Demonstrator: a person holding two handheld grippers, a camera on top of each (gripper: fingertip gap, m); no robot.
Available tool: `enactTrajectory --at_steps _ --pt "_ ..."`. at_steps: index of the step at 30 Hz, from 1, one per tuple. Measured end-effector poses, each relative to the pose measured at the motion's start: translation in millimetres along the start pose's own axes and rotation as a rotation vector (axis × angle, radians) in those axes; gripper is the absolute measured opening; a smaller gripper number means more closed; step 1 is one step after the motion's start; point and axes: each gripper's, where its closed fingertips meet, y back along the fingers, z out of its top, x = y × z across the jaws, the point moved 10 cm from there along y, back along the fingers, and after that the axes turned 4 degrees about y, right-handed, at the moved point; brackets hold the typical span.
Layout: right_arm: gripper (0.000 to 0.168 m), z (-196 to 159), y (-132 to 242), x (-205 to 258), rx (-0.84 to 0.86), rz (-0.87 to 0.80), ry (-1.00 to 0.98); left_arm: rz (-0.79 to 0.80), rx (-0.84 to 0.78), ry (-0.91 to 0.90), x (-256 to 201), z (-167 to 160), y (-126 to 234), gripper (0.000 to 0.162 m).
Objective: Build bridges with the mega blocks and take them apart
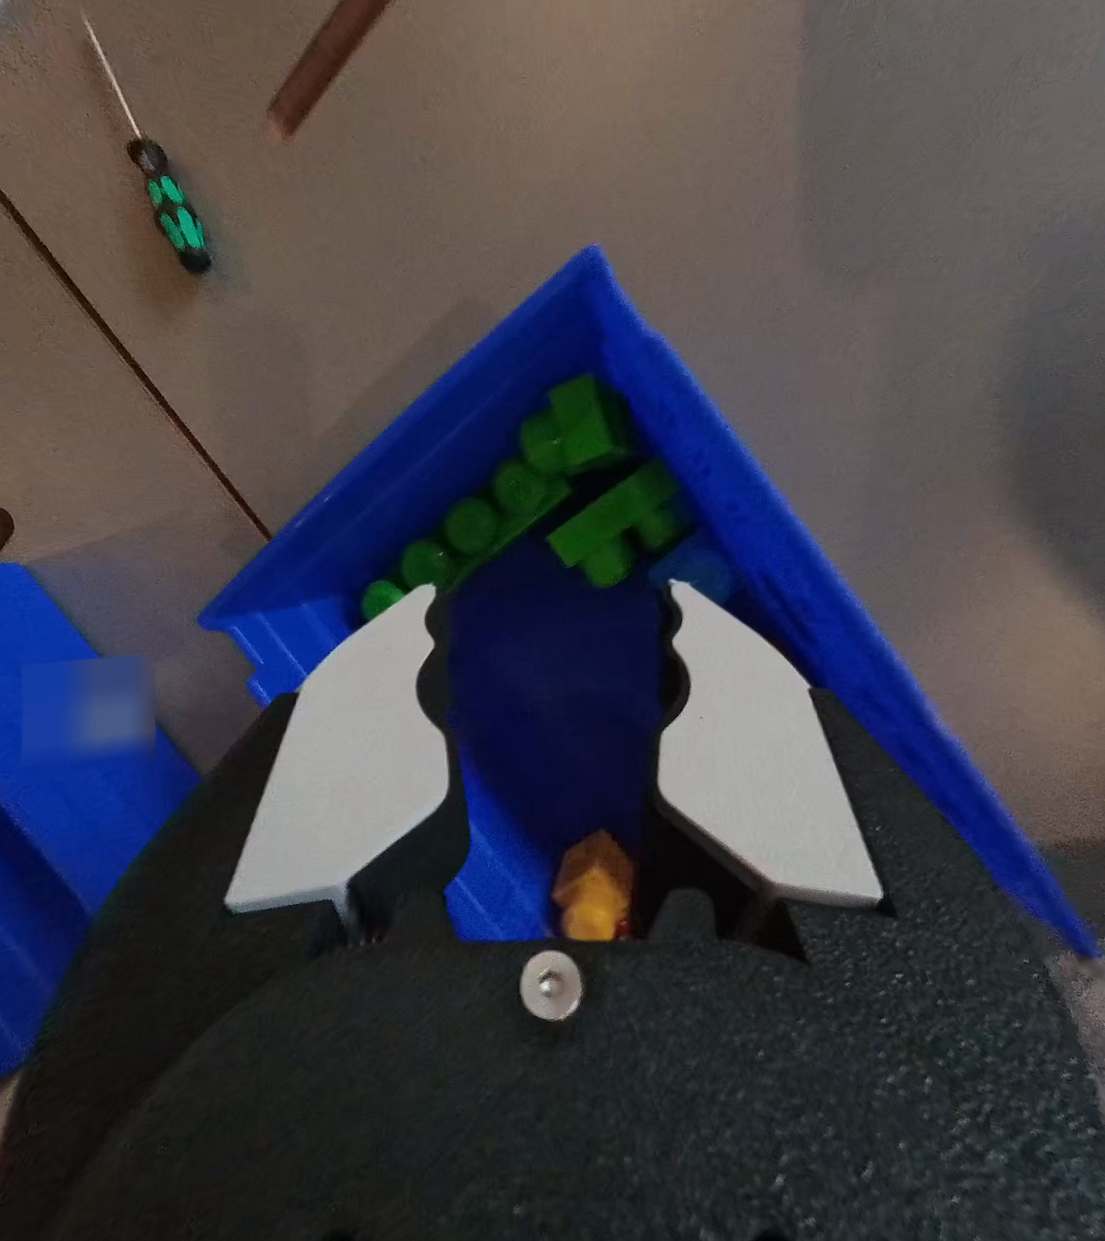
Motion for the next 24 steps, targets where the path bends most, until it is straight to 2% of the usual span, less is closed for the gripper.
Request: enactTrajectory --at_steps 8,13,20,24 --pt "0.046 -1.7 -1.4 -0.3 0.019 0.000 0.006 0.008 0.171 -0.206 40.2 -19.1 -51.4 0.067" --pt "0.046 -2.0 -1.3 -0.6 0.023 0.004 0.004 0.003 0.112 -0.305 51.2 -24.8 -70.0 0.062" --pt "0.046 -2.5 -2.1 -0.6 0.032 0.010 0.004 0.043 0.113 -0.456 49.5 -38.5 -90.1 0.052" --pt "0.046 -3.0 -2.4 -0.7 0.035 0.012 0.002 0.076 0.110 -0.506 49.6 -43.3 -100.4 0.052"
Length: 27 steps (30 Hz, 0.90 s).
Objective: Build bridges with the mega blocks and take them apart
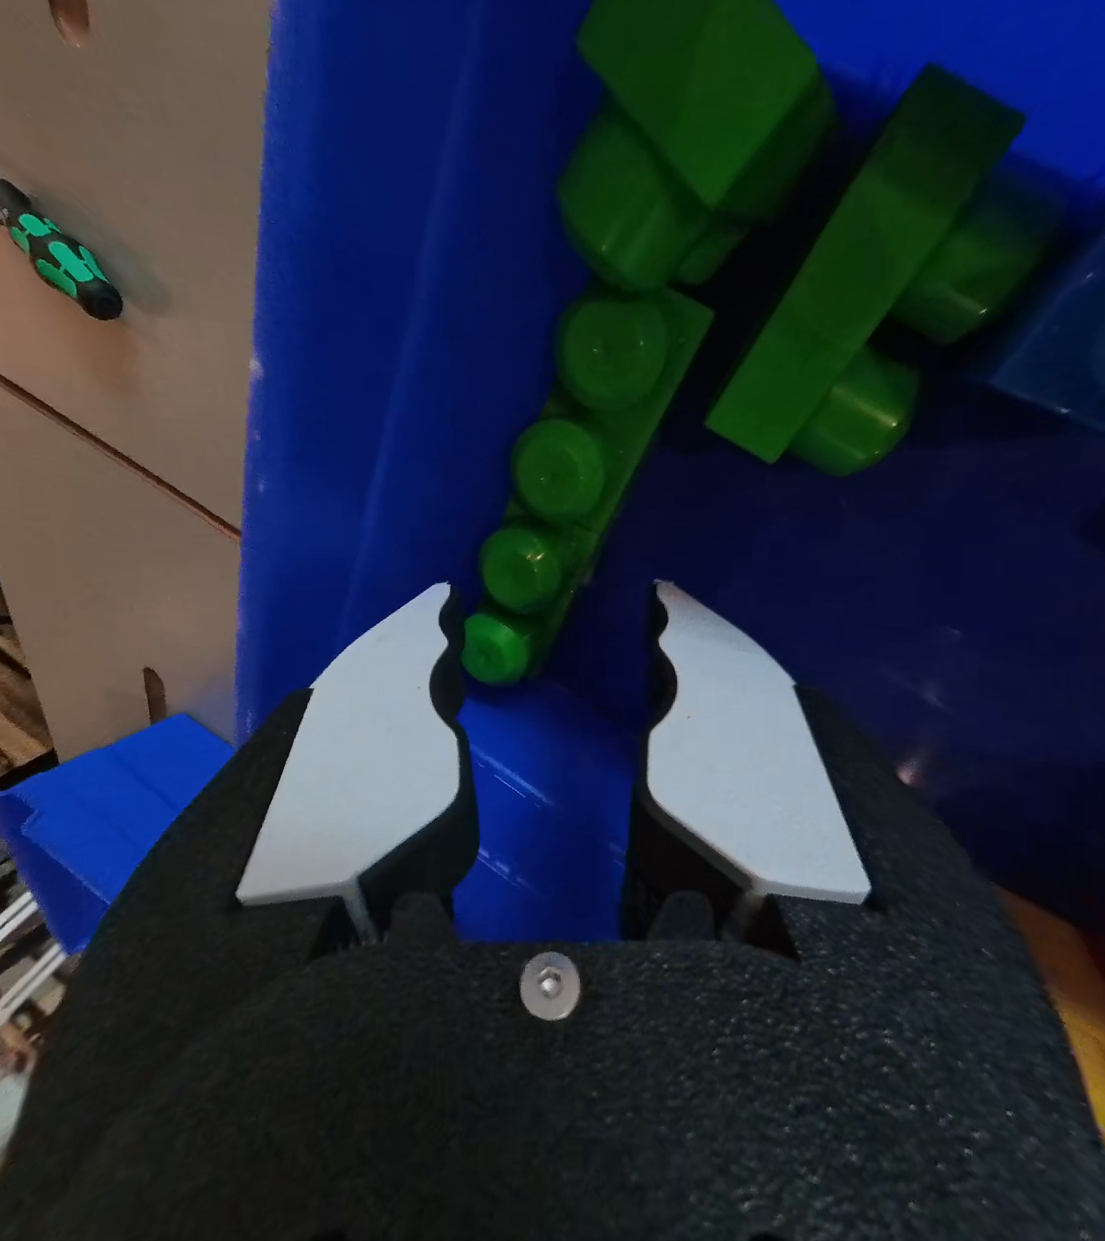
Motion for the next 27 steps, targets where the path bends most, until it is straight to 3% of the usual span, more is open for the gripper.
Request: enactTrajectory --at_steps 13,17,27 --pt "0.046 -3.0 -1.5 -1.3 0.017 -0.002 -0.005 -0.019 0.036 -0.051 1.1 -2.1 -23.3 0.048" --pt "0.046 -3.7 -1.9 -1.8 0.020 -0.002 -0.007 -0.041 0.034 -0.047 1.2 -1.9 -21.7 0.037" --pt "0.046 -3.5 -2.1 -1.2 0.024 0.000 -0.001 -0.113 0.146 -0.109 -8.5 -3.5 -28.4 0.039"
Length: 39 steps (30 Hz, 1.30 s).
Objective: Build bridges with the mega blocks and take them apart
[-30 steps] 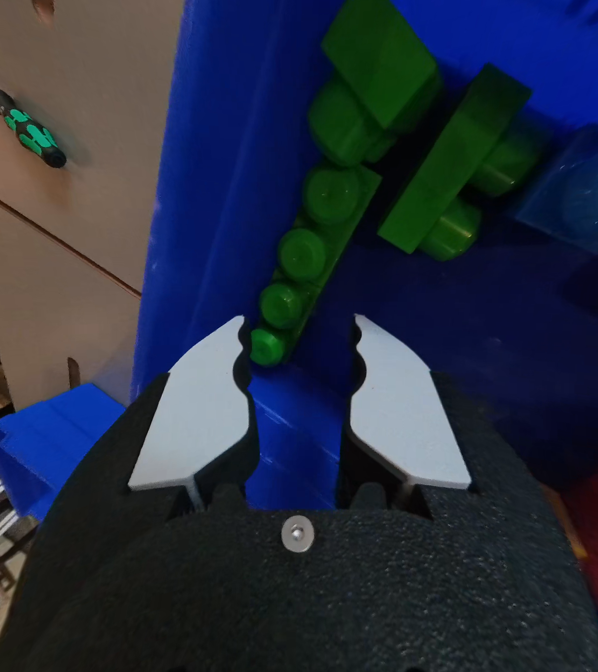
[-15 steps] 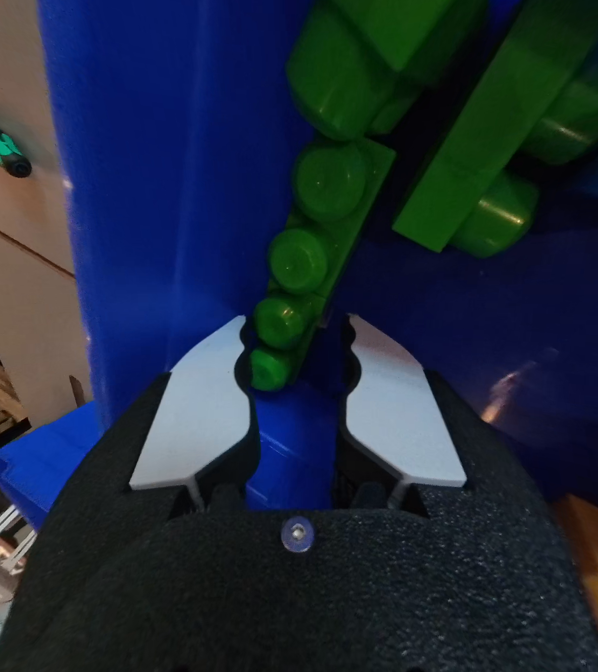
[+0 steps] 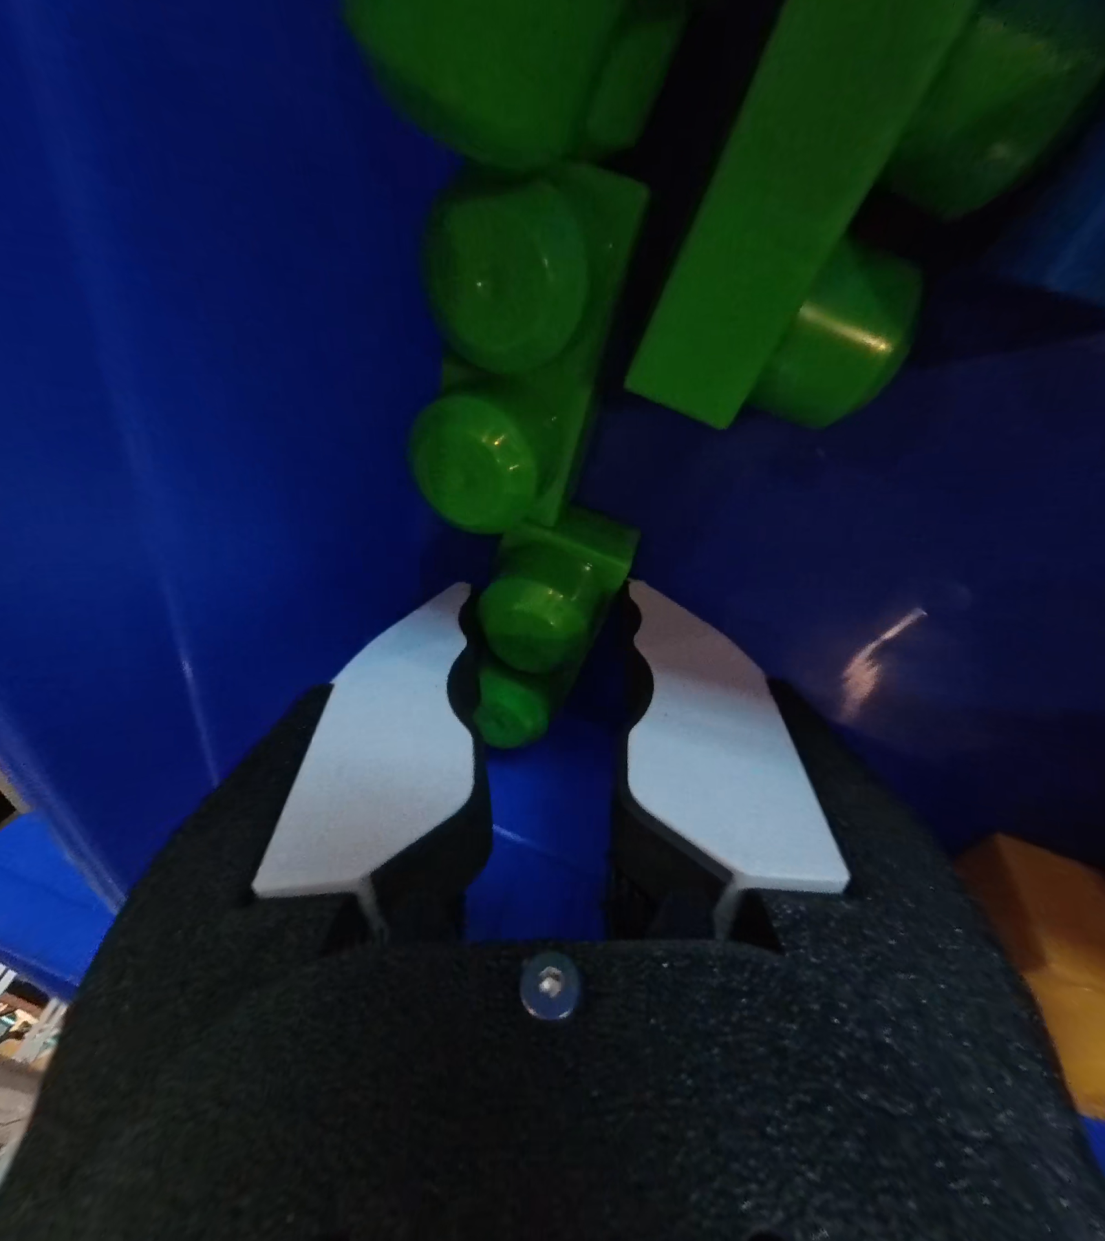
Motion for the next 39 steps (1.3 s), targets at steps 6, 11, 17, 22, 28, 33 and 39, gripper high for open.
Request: enactTrajectory --at_steps 6,11,17,22,28,33,39 --pt "0.046 -0.4 -0.5 -0.1 0.002 0.003 -0.003 -0.024 0.011 0.017 -2.6 -4.0 5.0 0.038" --pt "0.046 1.0 -0.4 2.1 0.000 0.010 0.011 0.016 -0.089 0.099 -3.2 -11.1 31.8 0.037" --pt "0.045 3.5 1.2 4.2 -0.014 0.017 0.021 0.111 -0.256 0.083 -10.9 1.1 90.5 0.037" --pt "0.045 7.4 3.1 6.7 -0.040 0.025 0.032 0.183 -0.421 -0.020 -32.6 38.8 145.7 0.037" --pt "0.046 17.0 6.1 13.4 -0.087 0.038 0.078 0.221 -0.553 -0.200 -79.1 103.9 194.4 0.037" --pt "0.046 26.8 11.3 21.4 -0.143 0.061 0.130 0.259 -0.700 -0.436 -131.7 162.5 216.8 0.037" --pt "0.046 39.6 21.0 29.8 -0.230 0.185 0.119 0.309 -0.764 -0.779 -197.5 220.2 232.6 0.037"
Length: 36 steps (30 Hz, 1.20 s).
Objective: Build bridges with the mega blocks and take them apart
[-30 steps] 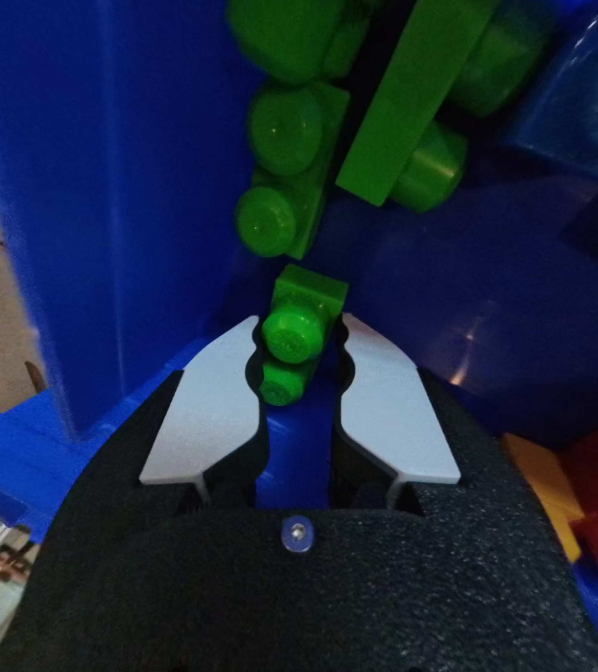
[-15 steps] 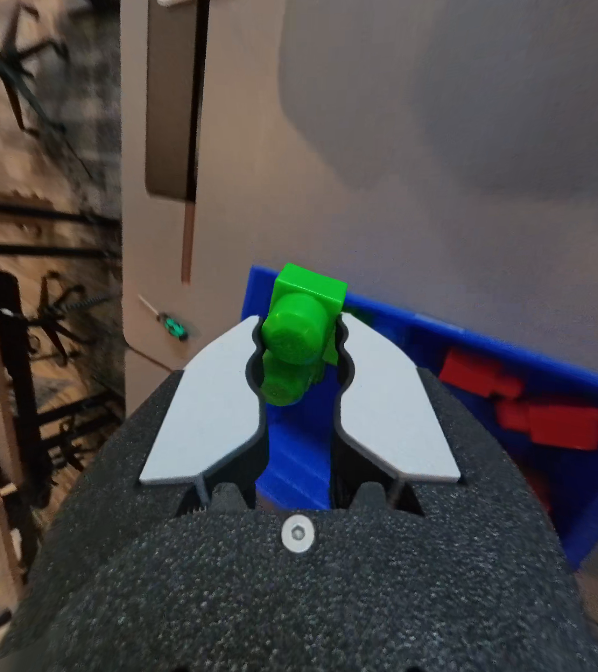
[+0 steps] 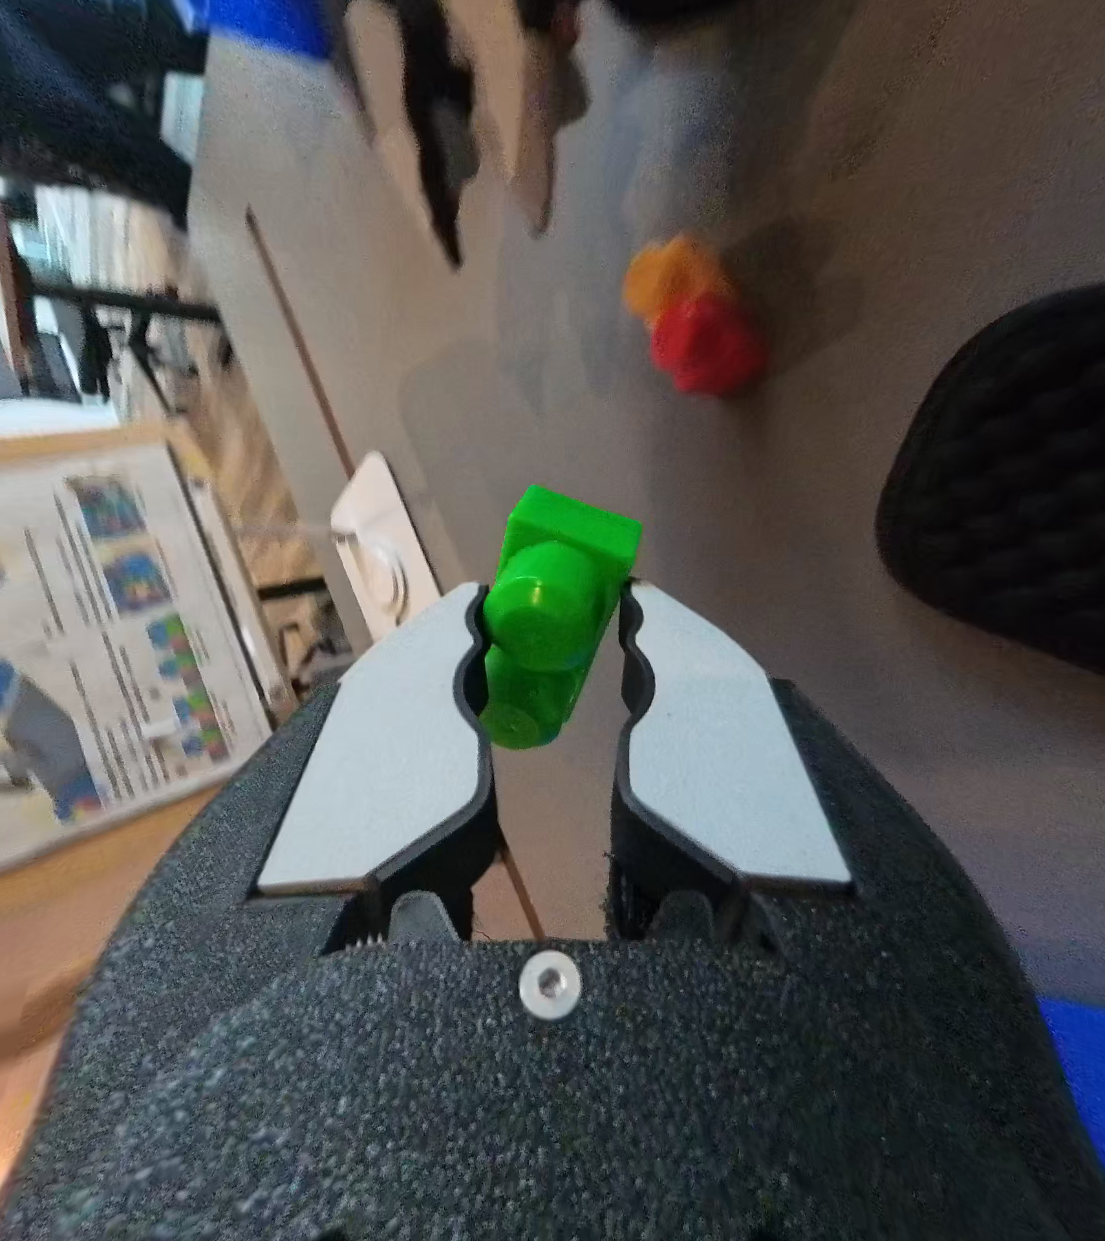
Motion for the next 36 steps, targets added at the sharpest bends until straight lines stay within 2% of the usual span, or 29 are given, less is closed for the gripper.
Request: enactTrajectory --at_steps 6,11,15,20,25,36 --pt "0.048 31.2 0.7 18.5 -0.214 0.289 -0.165 -0.061 -0.031 -0.224 -12.9 58.2 -14.4 0.037" --pt "0.059 49.4 -9.3 46.2 -0.309 0.588 -0.454 -0.043 -0.078 -0.313 -16.4 86.2 -15.4 0.037" --pt "0.058 58.1 -15.9 57.0 -0.347 0.770 -0.688 -0.059 -0.063 -0.350 -18.2 96.8 -22.1 0.037" --pt "0.060 57.7 -24.9 70.7 -0.243 0.782 -0.774 -0.059 0.003 -0.358 -17.8 98.0 -29.3 0.037" --pt "0.048 58.0 -30.5 74.7 -0.215 0.741 -0.795 -0.063 0.055 -0.362 -18.9 98.3 -35.5 0.037" --pt "0.059 59.5 -41.1 76.6 -0.182 0.658 -0.847 -0.085 0.150 -0.351 -22.4 95.3 -47.5 0.037"
